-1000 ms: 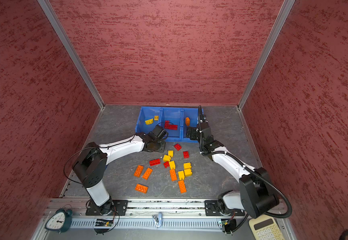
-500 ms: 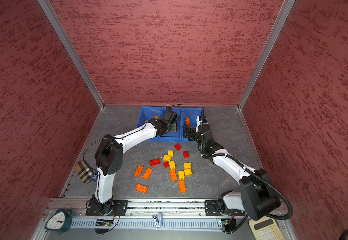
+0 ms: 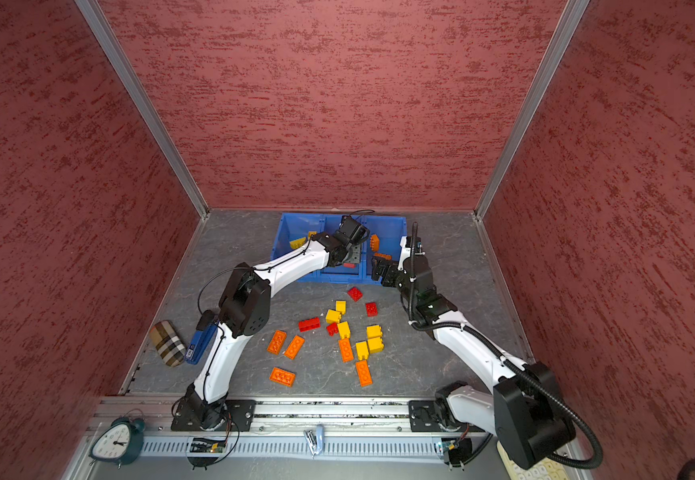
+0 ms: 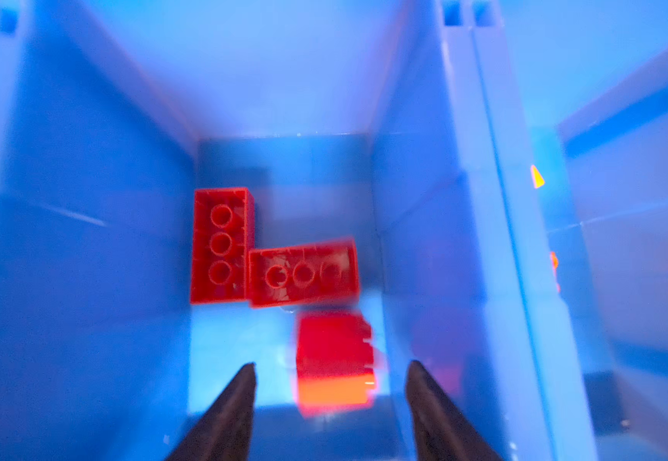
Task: Sort the legos into containers by color
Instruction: 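Carry the red brick with the left gripper into the middle compartment and release, then lower the right gripper toward the pile while the left gripper draws back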
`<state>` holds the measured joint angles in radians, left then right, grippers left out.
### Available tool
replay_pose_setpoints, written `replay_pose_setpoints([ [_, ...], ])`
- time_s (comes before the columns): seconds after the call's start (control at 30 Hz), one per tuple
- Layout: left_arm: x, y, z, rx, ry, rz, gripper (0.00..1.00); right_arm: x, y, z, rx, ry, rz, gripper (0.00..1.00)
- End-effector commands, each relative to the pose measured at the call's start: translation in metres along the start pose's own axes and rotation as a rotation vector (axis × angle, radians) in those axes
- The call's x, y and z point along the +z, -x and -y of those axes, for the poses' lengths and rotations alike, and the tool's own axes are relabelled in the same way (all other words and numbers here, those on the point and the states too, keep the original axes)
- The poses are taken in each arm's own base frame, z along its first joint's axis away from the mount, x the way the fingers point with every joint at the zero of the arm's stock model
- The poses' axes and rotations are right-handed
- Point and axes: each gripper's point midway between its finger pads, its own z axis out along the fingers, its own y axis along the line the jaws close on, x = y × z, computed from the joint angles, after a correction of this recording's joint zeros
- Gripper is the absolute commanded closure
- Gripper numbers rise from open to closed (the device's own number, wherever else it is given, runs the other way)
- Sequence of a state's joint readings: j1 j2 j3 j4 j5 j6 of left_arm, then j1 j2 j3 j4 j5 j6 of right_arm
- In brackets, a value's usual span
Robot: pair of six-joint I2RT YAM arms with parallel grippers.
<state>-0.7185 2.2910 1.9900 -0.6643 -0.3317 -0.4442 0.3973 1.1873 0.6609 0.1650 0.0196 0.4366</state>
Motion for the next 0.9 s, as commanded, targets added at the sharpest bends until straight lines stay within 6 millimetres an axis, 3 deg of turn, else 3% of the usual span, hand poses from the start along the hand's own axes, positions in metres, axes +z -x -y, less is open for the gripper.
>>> replay_pose_setpoints([
  [0.0, -0.015, 0.007, 0.006, -0.001, -0.040, 0.007, 0.29, -0.004, 0.001, -0.009, -0.044, 0.058, 0.006, 0.01],
  [0.2, -0.052, 0.004, 0.011, 0.011, -0.090, 0.037, 0.14, -0.007, -0.006, -0.003, -0.056, 0.049, 0.008, 0.01],
  [0.3, -0.071, -0.007, 0.006, 0.007, -0.124, 0.039, 0.08, -0.008, -0.016, -0.012, -0.102, 0.119, -0.007, 0.01],
  [0.47, -0.097, -0.034, -0.023, -0.026, -0.103, 0.031, 0.00, -0.008, -0.047, -0.026, -0.218, 0.233, -0.129, 0.01],
  [0.6, -0.113, -0.049, -0.051, -0.095, -0.057, 0.055, 0.01, -0.002, -0.089, -0.031, -0.289, 0.274, -0.302, 0.09],
  [0.73, -0.125, -0.052, -0.081, -0.219, 0.026, 0.125, 0.01, 0.010, -0.121, -0.032, -0.350, 0.237, -0.413, 0.21],
  [0.87, -0.132, -0.047, -0.093, -0.283, 0.059, 0.181, 0.00, 0.022, -0.137, -0.035, -0.396, 0.221, -0.438, 0.28],
])
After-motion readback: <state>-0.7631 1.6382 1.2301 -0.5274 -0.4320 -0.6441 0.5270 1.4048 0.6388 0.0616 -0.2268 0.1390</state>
